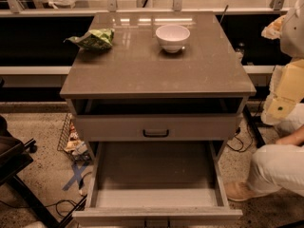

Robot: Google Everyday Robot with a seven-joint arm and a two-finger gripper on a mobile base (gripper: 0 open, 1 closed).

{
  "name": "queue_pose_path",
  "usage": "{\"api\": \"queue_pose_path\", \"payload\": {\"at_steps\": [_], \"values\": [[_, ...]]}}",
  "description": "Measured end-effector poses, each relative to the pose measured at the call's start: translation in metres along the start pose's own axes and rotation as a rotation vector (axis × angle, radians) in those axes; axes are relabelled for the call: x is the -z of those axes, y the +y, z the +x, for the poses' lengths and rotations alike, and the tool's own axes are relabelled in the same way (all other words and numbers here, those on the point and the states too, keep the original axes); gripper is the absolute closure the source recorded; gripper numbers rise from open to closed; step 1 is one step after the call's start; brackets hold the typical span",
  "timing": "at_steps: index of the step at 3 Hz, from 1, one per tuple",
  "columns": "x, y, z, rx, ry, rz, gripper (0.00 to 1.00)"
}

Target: Close middle drawer

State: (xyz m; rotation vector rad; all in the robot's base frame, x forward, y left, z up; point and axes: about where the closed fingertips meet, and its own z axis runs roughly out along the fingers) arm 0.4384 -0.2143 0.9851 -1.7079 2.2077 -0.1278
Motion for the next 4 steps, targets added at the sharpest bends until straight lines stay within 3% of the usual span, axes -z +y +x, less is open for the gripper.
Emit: {"api": "queue_pose_path", "payload": {"at_steps": [2, 3, 4], "values": [[-0.017, 0.007, 0.004, -0.009, -0.03, 0.021, 0.0], [-0.047, 0.036, 0.024, -0.029, -0.099, 0.037, 0.0], [-0.102, 0.091, 0.062, -0.072, -0.225, 0.06, 0.0]]}}
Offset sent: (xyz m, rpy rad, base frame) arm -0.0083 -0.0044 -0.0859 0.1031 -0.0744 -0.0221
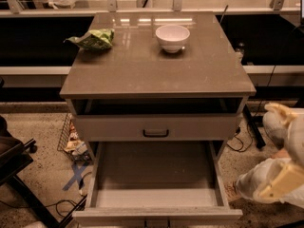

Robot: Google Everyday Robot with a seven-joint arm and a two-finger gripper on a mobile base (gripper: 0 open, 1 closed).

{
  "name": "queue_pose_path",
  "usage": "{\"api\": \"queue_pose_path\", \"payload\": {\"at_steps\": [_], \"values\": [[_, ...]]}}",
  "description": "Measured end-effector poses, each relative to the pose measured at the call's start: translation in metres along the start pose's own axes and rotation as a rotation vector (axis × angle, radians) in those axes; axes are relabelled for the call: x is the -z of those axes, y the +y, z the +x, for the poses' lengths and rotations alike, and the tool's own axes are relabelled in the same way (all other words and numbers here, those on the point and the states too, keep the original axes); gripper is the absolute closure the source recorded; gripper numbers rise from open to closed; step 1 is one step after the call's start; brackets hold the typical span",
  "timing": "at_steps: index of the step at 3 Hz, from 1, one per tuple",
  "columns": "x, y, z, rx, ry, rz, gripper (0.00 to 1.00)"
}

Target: Close middle drawer

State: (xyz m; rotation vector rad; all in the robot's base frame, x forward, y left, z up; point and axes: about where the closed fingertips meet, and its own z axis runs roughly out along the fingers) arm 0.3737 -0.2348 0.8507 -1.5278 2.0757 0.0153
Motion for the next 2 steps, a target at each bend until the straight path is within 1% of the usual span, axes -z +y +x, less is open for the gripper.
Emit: {"api": "queue_pose_path", "payload": {"at_steps": [1, 2], "values": [[-0.037, 0.035, 0.031, -0.009, -0.049, 0.039, 0.0], [-0.075, 0.082, 0.064, -0.043, -0.059, 0.064, 0.0]]}}
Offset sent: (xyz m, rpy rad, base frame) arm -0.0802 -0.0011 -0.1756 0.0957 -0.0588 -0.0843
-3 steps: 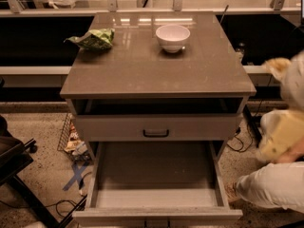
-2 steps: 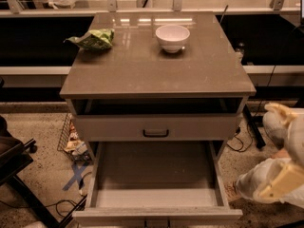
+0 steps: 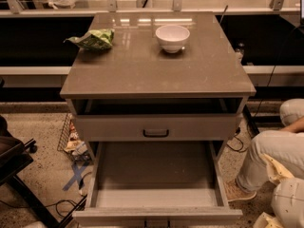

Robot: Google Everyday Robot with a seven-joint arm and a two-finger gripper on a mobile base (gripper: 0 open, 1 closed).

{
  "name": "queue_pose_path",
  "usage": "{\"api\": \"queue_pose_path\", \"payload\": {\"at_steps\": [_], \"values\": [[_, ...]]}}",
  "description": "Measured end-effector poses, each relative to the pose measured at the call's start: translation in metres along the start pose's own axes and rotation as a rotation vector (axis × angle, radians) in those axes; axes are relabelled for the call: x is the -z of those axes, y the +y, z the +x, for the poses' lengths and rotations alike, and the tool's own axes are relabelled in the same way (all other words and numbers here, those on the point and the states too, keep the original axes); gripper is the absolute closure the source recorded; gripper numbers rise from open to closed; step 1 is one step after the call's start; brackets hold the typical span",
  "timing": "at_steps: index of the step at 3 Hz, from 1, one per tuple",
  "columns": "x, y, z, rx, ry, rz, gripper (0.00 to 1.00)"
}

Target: Close middle drawer

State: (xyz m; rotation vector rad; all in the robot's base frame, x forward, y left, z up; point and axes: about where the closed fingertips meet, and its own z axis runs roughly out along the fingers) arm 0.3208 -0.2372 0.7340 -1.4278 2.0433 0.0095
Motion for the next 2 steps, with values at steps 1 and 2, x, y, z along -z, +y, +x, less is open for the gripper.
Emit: {"api": "queue_pose_path", "payload": {"at_steps": [1, 2], "values": [[0.0, 0.0, 0.0, 0.0, 0.0, 0.0, 0.0], [-0.024, 0.016, 0.01, -0.047, -0.037, -0.019, 0.0]]}}
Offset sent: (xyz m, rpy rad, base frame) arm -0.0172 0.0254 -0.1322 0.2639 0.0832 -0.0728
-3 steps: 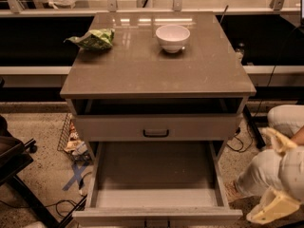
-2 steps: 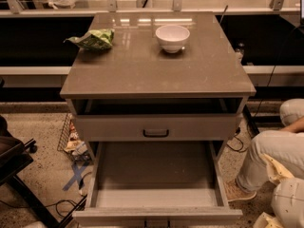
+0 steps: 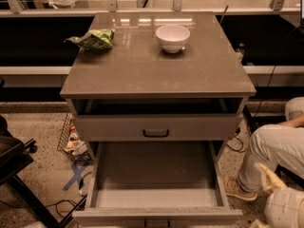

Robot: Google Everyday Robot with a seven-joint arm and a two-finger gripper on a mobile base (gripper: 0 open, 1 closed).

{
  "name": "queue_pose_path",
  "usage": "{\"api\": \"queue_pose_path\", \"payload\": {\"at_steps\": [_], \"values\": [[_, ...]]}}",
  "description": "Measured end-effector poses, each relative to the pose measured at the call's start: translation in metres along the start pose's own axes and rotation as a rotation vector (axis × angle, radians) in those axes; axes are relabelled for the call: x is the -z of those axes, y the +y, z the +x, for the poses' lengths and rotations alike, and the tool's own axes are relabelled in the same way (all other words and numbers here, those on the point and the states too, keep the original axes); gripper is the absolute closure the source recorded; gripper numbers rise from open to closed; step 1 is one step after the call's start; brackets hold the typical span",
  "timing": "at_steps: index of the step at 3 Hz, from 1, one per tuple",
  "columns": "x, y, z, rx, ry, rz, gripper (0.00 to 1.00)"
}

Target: Close middle drawer

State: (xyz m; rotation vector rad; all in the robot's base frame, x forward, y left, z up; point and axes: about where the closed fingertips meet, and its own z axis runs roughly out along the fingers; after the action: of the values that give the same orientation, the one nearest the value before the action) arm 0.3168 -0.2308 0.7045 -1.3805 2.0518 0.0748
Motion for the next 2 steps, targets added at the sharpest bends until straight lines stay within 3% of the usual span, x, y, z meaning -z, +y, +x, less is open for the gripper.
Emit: {"api": "queue_pose_path", "payload": {"at_steps": [1, 2], "values": [[-0.053, 0.042, 0.033, -0.106, -0.081, -0.045, 0.0], [-0.088, 0.078, 0.061, -0.171, -0.157, -0.076, 0.0]]}}
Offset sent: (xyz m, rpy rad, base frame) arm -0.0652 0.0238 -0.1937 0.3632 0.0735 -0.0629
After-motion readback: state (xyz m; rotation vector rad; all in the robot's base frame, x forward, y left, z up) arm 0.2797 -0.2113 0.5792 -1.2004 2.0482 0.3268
